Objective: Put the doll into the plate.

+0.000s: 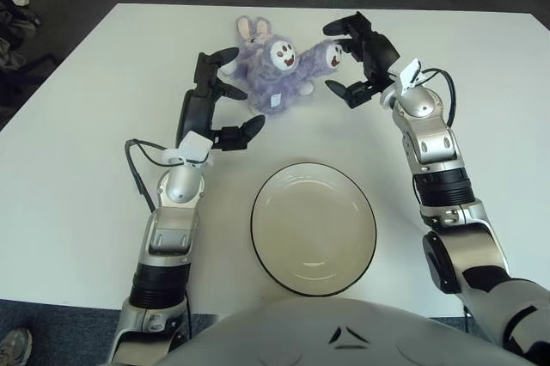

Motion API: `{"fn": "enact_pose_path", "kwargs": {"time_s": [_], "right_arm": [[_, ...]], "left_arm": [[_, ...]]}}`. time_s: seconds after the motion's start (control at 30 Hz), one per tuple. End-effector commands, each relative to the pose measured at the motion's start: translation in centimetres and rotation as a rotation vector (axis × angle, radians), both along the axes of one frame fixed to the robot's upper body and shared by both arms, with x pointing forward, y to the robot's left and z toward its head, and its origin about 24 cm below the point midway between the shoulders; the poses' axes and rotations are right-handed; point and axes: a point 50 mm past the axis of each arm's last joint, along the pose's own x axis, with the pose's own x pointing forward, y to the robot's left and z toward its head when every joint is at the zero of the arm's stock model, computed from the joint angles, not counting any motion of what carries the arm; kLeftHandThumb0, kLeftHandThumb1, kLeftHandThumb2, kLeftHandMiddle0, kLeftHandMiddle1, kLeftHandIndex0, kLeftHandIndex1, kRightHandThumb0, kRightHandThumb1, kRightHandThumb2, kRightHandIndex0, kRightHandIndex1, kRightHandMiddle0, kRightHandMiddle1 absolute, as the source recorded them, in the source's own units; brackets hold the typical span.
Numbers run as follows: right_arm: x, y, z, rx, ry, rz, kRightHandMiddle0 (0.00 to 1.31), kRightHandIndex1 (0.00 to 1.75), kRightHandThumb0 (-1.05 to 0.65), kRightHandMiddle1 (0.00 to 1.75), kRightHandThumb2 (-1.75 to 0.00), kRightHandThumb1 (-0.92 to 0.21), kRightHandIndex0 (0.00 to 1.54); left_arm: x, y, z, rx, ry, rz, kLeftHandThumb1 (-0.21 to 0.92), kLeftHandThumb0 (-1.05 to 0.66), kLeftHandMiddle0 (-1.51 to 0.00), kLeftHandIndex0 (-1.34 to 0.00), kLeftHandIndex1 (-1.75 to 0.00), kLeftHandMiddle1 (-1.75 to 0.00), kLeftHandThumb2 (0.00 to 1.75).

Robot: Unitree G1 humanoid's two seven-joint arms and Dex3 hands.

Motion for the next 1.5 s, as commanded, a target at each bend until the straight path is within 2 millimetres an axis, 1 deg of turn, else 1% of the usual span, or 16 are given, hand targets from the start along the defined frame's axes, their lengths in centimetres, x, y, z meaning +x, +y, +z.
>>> {"fn": "enact_pose_path", "kwargs": {"time_s": [0.0, 0.13, 0.23, 0.33, 0.57, 0.63, 0.67, 0.7, 0.73, 0.77, 0.8, 0.83, 0.93, 1.03, 1.23, 1.47], "right_arm": [[0.3, 0.5, 0.5, 0.002, -0.007, -0.005, 0.00, 0.85, -0.44, 1.17, -1.16, -0.19, 0.05], [0.4, 0.7, 0.4, 0.010, 0.006, -0.006, 0.00, 0.86, -0.45, 1.14, -1.13, -0.23, 0.07], [0.4, 0.8, 0.4, 0.012, 0.013, -0.007, 0.00, 0.87, -0.44, 1.13, -1.12, -0.25, 0.08], [0.5, 1.0, 0.3, 0.012, 0.025, -0.012, 0.00, 0.88, -0.42, 1.11, -1.13, -0.26, 0.10], [0.7, 1.5, 0.1, -0.005, 0.046, -0.035, 0.00, 0.91, -0.35, 1.08, -1.14, -0.29, 0.15], [0.8, 1.6, 0.0, -0.002, 0.056, -0.036, 0.00, 0.92, -0.35, 1.07, -1.14, -0.29, 0.16], [0.8, 1.6, 0.0, 0.000, 0.060, -0.036, 0.00, 0.92, -0.34, 1.08, -1.15, -0.28, 0.16], [0.8, 1.7, 0.0, 0.002, 0.062, -0.036, 0.00, 0.93, -0.33, 1.08, -1.15, -0.27, 0.17], [0.9, 1.7, -0.1, 0.004, 0.065, -0.036, 0.00, 0.93, -0.33, 1.09, -1.16, -0.27, 0.17], [0.9, 1.8, -0.1, 0.011, 0.070, -0.034, 0.00, 0.94, -0.32, 1.09, -1.16, -0.27, 0.17], [1.0, 1.9, -0.2, 0.016, 0.073, -0.033, 0.00, 0.96, -0.30, 1.10, -1.18, -0.25, 0.17], [1.0, 1.9, -0.2, 0.019, 0.075, -0.033, 0.00, 0.97, -0.29, 1.11, -1.19, -0.25, 0.18], [1.1, 2.1, -0.3, 0.037, 0.078, -0.030, 0.00, 1.01, -0.25, 1.15, -1.22, -0.22, 0.18], [1.2, 2.2, -0.4, 0.058, 0.078, -0.026, 0.00, 1.05, -0.20, 1.19, -1.26, -0.20, 0.19], [1.3, 2.3, -0.4, 0.143, 0.082, -0.015, 0.02, 1.21, -0.09, 1.35, -1.35, -0.15, 0.21], [1.4, 2.3, -0.5, 0.175, 0.067, -0.008, 0.12, 1.32, -0.08, 1.47, -1.37, -0.15, 0.26]], "left_arm": [[-0.4, 0.0, 0.3, -0.011, -0.017, -0.011, 0.47, -0.71, -0.75, 0.00, -0.95, -1.72, 0.85], [-0.7, -0.1, 0.4, -0.014, -0.020, -0.017, 0.48, -0.70, -0.91, 0.00, -0.95, -1.74, 0.83], [-0.8, -0.1, 0.5, -0.011, -0.022, -0.018, 0.48, -0.70, -0.92, 0.00, -0.95, -1.74, 0.83], [-1.1, -0.2, 0.5, -0.007, -0.024, -0.017, 0.49, -0.70, -0.85, 0.00, -0.96, -1.75, 0.83], [-1.5, -0.2, 0.7, 0.001, -0.042, -0.008, 0.52, -0.74, -1.03, 0.00, -1.01, -1.75, 0.80], [-1.6, -0.2, 0.8, 0.002, -0.044, -0.007, 0.53, -0.74, -0.96, 0.00, -1.01, -1.75, 0.79], [-1.6, -0.2, 0.8, 0.003, -0.045, -0.007, 0.53, -0.74, -0.83, 0.00, -1.01, -1.69, 0.79], [-1.6, -0.2, 0.8, 0.003, -0.046, -0.007, 0.54, -0.75, -0.64, 0.00, -1.01, -1.61, 0.79], [-1.7, -0.3, 0.8, 0.003, -0.047, -0.006, 0.54, -0.75, -0.52, 0.00, -1.00, -1.56, 0.79], [-1.7, -0.3, 0.8, 0.002, -0.049, -0.008, 0.54, -0.75, -0.47, 0.00, -1.00, -1.48, 0.79], [-1.7, -0.3, 0.8, 0.002, -0.050, -0.009, 0.55, -0.75, -0.40, 0.00, -1.00, -1.28, 0.79], [-1.8, -0.3, 0.8, 0.001, -0.051, -0.009, 0.55, -0.75, -0.36, 0.00, -1.00, -1.15, 0.79], [-1.8, -0.4, 0.9, -0.007, -0.057, -0.020, 0.56, -0.75, -0.29, 0.00, -1.01, -0.97, 0.78], [-1.9, -0.5, 0.9, -0.014, -0.062, -0.028, 0.55, -0.74, -0.26, 0.00, -1.02, -0.89, 0.78], [-2.1, -0.6, 0.9, -0.019, -0.067, -0.030, 0.55, -0.73, -0.25, 0.00, -1.02, -0.83, 0.79], [-2.1, -0.7, 0.8, -0.025, -0.062, -0.022, 0.53, -0.72, -0.28, 0.00, -1.03, -0.85, 0.80]]}}
